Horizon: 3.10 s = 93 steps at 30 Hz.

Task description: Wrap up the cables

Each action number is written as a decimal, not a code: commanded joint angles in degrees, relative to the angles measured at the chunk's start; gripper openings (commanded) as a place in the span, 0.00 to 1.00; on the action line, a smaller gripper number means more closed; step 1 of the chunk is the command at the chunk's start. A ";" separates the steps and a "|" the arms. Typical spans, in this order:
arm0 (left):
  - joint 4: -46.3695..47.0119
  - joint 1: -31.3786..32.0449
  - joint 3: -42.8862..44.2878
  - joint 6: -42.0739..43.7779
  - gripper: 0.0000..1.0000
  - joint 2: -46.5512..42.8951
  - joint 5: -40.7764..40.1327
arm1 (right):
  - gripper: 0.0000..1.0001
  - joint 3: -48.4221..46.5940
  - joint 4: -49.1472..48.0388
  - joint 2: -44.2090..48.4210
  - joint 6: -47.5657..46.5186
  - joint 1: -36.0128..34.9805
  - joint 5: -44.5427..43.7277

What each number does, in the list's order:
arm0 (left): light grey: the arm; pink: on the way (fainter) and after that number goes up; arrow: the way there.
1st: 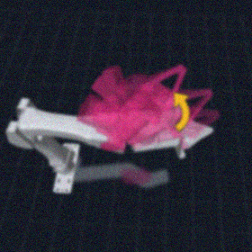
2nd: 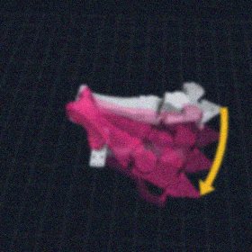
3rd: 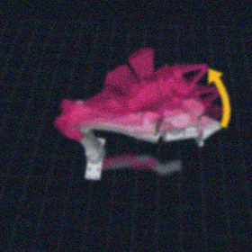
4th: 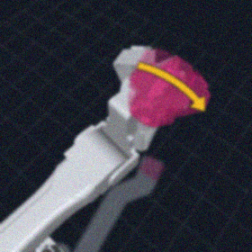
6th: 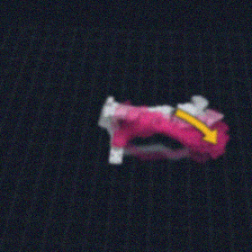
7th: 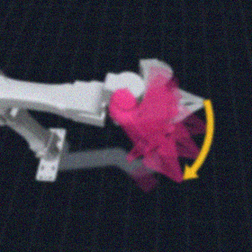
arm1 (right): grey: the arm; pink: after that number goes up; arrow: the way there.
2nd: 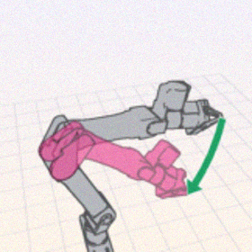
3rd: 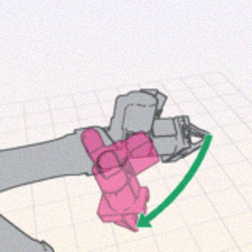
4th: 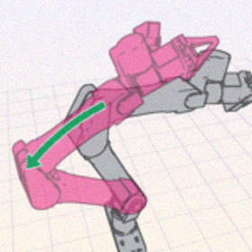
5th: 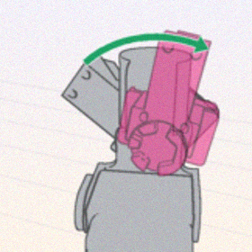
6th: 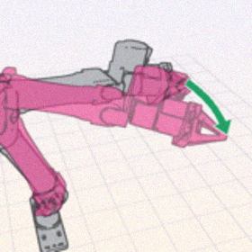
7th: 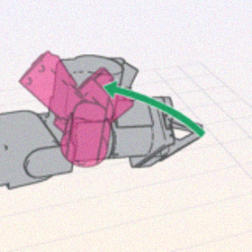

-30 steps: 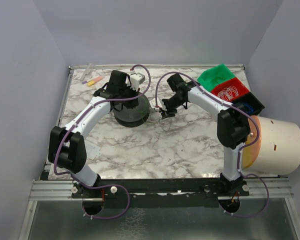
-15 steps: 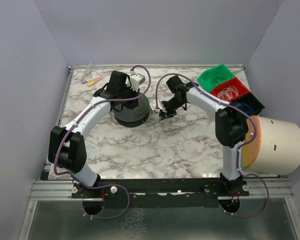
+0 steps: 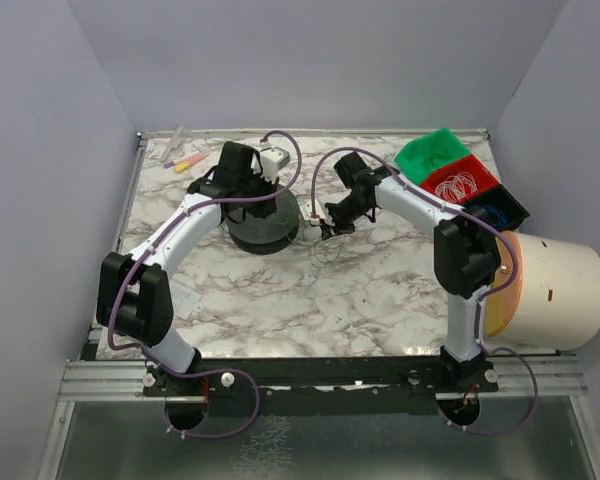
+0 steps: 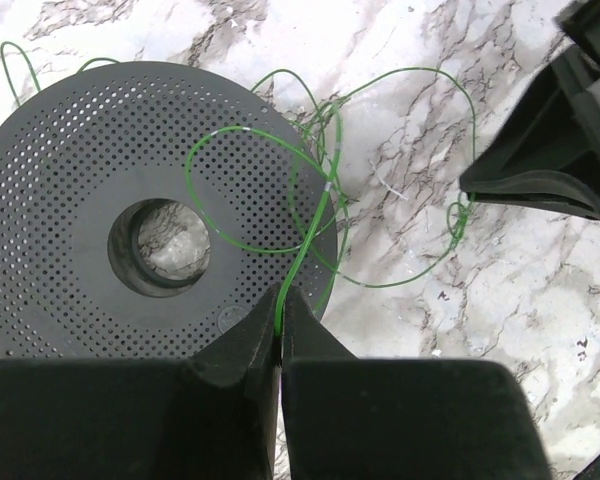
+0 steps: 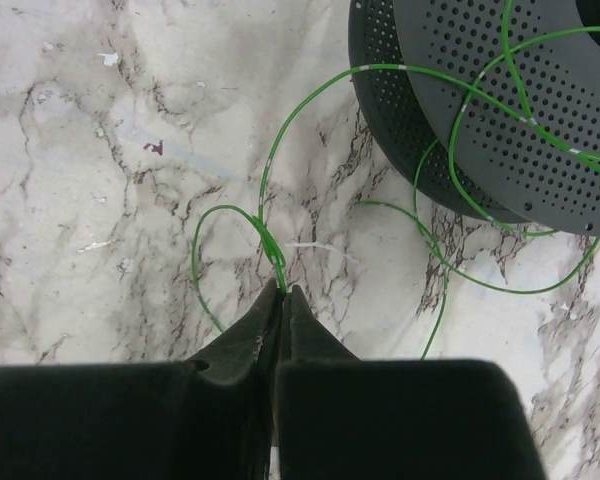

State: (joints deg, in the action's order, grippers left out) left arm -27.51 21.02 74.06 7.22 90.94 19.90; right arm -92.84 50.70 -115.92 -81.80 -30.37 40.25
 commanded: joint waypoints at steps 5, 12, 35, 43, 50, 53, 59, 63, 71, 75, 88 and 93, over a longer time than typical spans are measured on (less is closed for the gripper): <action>0.44 0.17 -0.03 -0.10 0.22 0.10 -5.66 | 0.00 12.65 -18.42 15.83 24.76 1.76 -3.49; -2.18 0.23 6.02 1.47 0.95 -0.34 -2.92 | 0.01 22.94 -29.15 27.50 39.29 1.85 -8.72; -1.63 16.42 7.07 22.28 0.85 1.40 8.96 | 0.01 30.30 -26.34 35.54 38.68 8.94 12.80; -1.49 16.42 7.63 24.21 0.74 1.67 15.07 | 0.00 30.97 -25.00 35.06 36.63 9.01 13.59; -2.90 16.71 8.76 24.95 0.61 3.40 16.69 | 0.00 30.98 -24.80 35.12 36.30 8.93 13.76; -3.10 16.73 9.06 25.02 0.51 3.79 17.58 | 0.00 31.22 -24.98 34.77 36.27 9.01 13.50; -3.40 16.69 9.93 24.59 0.43 4.89 19.80 | 0.00 30.97 -24.94 34.10 36.28 9.05 13.65; -4.04 16.68 10.39 24.64 0.40 5.46 22.11 | 0.01 30.89 -25.16 34.18 37.01 9.25 15.06; -4.13 16.69 11.45 22.65 0.00 7.09 25.13 | 0.00 30.92 -25.29 34.26 37.98 10.40 17.68; -3.12 16.64 10.80 21.40 0.00 7.05 23.58 | 0.00 31.32 -26.77 34.61 38.72 10.97 16.68; 8.71 14.05 3.02 9.35 0.00 3.37 21.01 | 0.00 38.03 -49.00 37.78 58.32 14.71 9.62; 10.02 14.05 1.79 8.14 0.00 2.89 19.84 | 0.01 36.65 -43.33 36.58 51.77 14.97 12.50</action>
State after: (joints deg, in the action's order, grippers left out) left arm -20.32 34.96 76.77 17.54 96.27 40.75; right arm -55.22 5.69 -79.20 -26.74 -15.66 51.70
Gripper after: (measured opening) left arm 0.008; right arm 0.006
